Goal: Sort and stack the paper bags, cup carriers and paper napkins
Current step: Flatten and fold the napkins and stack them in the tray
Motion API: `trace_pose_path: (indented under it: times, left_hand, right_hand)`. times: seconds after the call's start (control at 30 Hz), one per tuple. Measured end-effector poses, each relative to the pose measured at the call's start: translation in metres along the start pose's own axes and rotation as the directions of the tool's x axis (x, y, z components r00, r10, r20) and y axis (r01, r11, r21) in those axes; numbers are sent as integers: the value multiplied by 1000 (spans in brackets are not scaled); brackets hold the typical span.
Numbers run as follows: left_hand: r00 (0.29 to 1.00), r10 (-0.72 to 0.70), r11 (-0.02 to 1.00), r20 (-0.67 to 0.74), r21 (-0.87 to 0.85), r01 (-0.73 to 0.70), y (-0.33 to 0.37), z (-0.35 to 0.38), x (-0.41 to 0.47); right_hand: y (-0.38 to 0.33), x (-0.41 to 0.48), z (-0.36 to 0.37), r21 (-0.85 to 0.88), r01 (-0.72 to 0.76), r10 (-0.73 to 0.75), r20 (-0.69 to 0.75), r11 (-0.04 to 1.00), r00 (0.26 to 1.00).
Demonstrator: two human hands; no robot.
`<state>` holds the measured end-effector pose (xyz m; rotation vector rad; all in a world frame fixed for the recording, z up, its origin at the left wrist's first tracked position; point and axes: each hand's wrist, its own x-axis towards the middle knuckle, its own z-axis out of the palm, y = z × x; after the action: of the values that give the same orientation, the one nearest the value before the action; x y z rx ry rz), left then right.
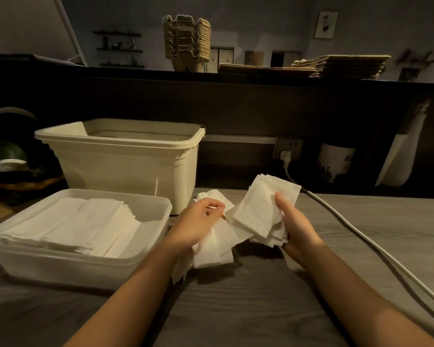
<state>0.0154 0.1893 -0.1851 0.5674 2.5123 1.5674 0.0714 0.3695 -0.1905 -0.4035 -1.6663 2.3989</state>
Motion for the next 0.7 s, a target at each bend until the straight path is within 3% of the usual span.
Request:
trace_pose_path:
  times: [0.1,0.27,0.57,0.7]
  left_hand:
    - [993,25,999,120,45,-30,2,3,-2]
    - [988,31,998,153,52,-40,3,5,-4]
    - [992,-31,998,125,-45,37,5,1,-2]
    - [997,-72,967,-3,-247,69,10,1,-5]
  right_hand:
    - [4,2,3,-90,35,-37,-21,995,999]
    - [7,3,6,-160,44,-48,-23,986,999]
    - [0,6,-4,184,-20,35,-80,983,996]
    - [-5,5,-8,269,-41,84,-149,962,985]
